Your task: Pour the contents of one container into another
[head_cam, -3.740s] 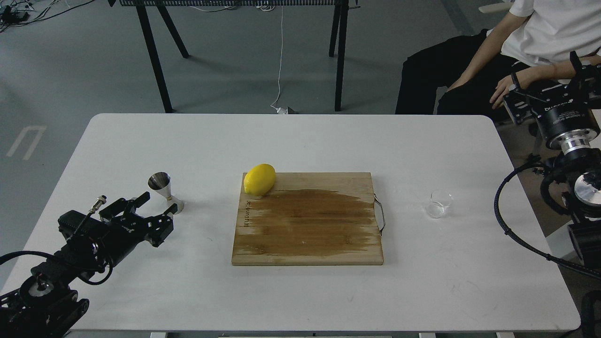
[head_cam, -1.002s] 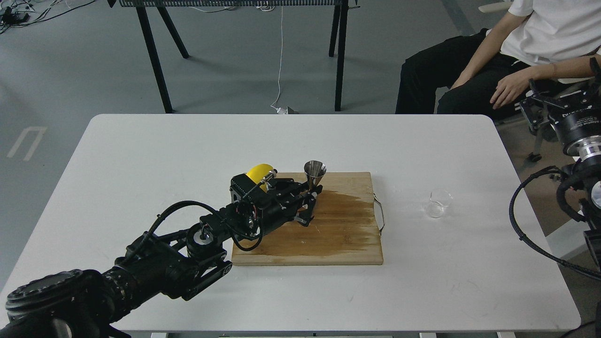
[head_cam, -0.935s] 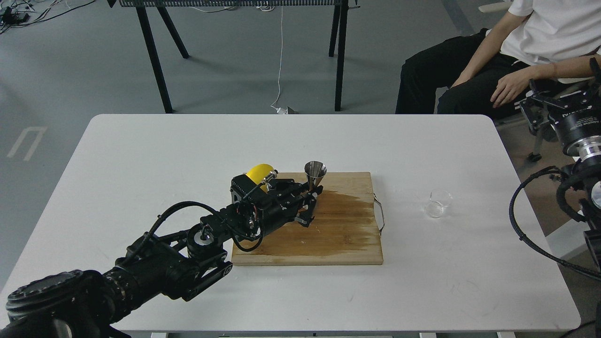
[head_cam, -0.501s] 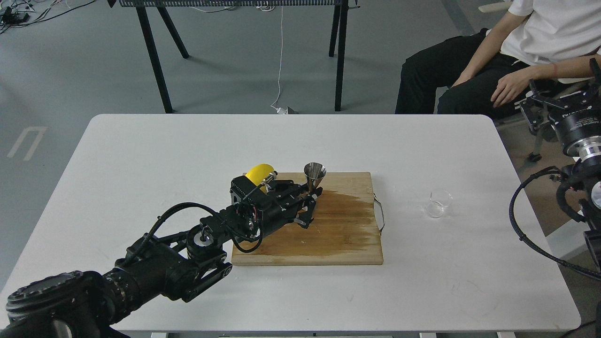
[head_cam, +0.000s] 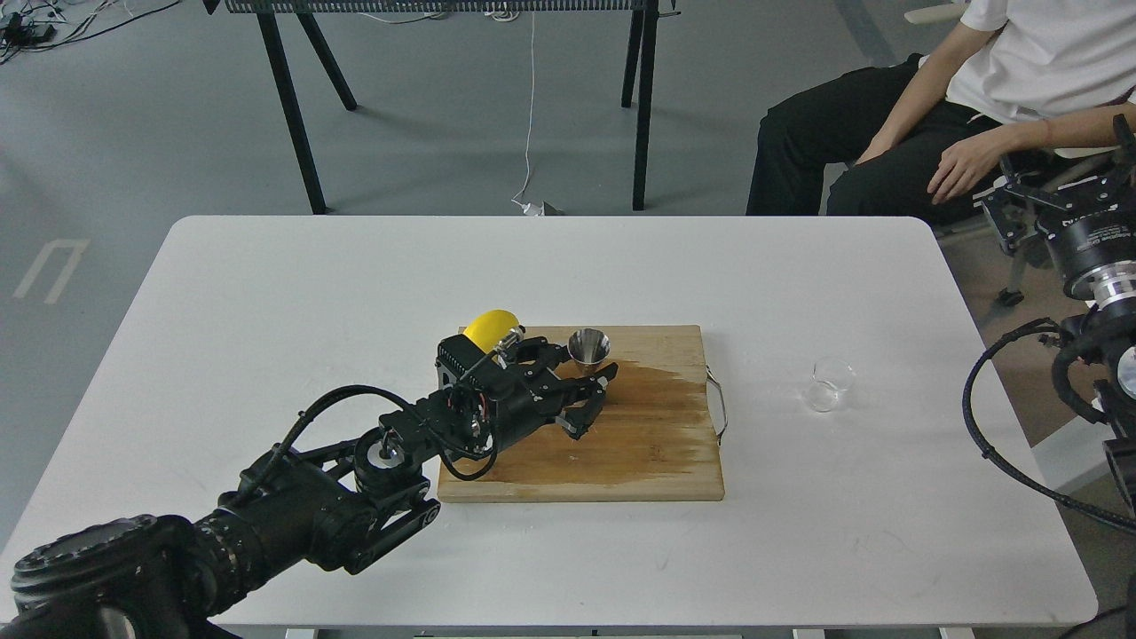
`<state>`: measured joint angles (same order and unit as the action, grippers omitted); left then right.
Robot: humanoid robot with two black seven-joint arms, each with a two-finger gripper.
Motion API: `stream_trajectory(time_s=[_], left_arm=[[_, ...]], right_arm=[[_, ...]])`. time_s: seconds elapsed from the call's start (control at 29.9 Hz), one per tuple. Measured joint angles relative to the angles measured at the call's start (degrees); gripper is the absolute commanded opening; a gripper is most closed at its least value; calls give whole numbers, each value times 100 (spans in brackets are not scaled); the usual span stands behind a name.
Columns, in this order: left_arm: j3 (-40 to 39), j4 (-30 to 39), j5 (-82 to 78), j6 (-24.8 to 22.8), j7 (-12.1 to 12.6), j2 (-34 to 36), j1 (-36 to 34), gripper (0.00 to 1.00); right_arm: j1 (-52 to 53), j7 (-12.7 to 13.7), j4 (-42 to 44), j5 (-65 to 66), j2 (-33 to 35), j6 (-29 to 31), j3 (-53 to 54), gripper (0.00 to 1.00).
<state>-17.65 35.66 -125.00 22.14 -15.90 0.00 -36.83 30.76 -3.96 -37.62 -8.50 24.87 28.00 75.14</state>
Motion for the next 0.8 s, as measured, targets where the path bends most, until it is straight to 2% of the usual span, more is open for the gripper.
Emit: stream_trajectory(time_s=[0.3,0.6,0.8], left_arm=[[73,194,0,2,-57,64,155,75],[-109,1166,0,-6,-17,1245,593,77],[-686,1837,0,255,-16,2095,998,83]], right_arm=[[-3,-2,11,4,30,0,6,100],[-83,-129,184,4,199,0,-9,100],[-293,-108,197,4,405,0,-19,100]])
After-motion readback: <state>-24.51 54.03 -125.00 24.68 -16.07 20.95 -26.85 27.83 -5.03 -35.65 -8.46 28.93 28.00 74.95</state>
